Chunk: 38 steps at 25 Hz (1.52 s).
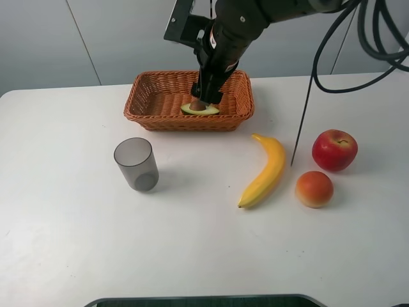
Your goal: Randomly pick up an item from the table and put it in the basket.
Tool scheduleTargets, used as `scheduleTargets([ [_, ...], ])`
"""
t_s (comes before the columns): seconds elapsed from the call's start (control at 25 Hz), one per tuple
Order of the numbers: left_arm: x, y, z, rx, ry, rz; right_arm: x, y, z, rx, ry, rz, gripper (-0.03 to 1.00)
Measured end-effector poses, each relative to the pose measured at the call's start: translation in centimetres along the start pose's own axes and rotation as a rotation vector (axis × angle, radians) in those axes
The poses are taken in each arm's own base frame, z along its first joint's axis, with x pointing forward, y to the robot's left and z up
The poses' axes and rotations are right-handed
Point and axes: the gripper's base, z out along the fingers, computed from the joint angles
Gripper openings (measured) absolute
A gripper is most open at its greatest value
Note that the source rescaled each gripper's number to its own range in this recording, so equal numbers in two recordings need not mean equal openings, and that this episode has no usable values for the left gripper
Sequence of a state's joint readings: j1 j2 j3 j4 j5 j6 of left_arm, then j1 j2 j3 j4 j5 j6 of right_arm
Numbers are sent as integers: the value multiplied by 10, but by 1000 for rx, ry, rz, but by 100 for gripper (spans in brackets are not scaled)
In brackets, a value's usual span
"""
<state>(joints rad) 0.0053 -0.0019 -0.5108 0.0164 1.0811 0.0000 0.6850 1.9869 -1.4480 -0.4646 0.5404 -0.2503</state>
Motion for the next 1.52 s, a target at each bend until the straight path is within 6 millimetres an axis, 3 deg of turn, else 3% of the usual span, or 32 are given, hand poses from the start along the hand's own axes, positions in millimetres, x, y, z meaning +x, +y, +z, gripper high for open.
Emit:
scheduleTargets([
  [0.2, 0, 0, 0, 0, 0, 0, -1, -3, -34, -41, 26, 93, 100],
  [0.56, 0, 0, 0, 0, 0, 0, 31, 31, -94, -227, 19, 376, 100],
  [0.8, 0, 0, 0, 0, 0, 0, 76, 42, -135, -274, 64, 665, 100],
  [1.12, 0, 0, 0, 0, 0, 0, 154, 37, -183, -176, 68, 981, 100],
  [1.32, 0, 0, 0, 0, 0, 0, 190, 48, -219, -92, 18, 1066, 100],
  [1.52, 0, 0, 0, 0, 0, 0, 214, 64, -271, 24, -94, 1088, 100],
])
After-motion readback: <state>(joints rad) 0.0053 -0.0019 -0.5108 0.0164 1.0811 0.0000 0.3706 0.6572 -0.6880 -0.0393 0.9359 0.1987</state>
